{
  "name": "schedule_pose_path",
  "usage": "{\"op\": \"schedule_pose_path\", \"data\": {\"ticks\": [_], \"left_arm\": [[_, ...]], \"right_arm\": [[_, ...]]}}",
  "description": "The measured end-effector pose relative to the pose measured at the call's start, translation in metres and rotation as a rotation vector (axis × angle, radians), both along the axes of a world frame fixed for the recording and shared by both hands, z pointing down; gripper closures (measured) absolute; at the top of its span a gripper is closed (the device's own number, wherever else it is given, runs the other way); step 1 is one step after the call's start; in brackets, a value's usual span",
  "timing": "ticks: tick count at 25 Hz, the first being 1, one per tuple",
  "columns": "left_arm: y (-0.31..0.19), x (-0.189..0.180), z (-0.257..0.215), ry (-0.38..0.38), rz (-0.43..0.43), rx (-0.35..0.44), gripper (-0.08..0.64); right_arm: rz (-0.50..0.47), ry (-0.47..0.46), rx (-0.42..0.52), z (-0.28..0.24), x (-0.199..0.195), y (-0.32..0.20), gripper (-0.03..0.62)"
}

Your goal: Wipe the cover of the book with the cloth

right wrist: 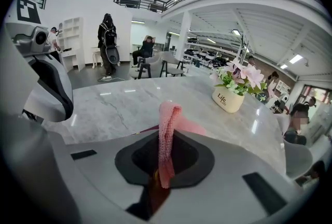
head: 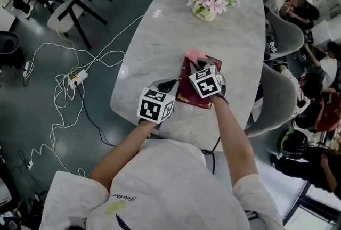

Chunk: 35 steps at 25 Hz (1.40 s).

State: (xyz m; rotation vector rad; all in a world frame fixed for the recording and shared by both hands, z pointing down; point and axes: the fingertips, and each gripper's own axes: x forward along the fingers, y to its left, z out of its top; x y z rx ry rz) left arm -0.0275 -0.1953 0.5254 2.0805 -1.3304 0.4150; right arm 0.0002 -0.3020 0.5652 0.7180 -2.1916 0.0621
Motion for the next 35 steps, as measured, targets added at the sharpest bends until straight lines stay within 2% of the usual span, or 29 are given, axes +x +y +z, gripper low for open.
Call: {"op": "schedule_pose_path", "data": {"ticks": [35], "left_arm": [[0.002,0.019,-0.002,0.038,0.155,0.011,0.552]], "right_arm": [[0.121,0.002,-0.018,0.0,0.015,0.041,0.572]]}}
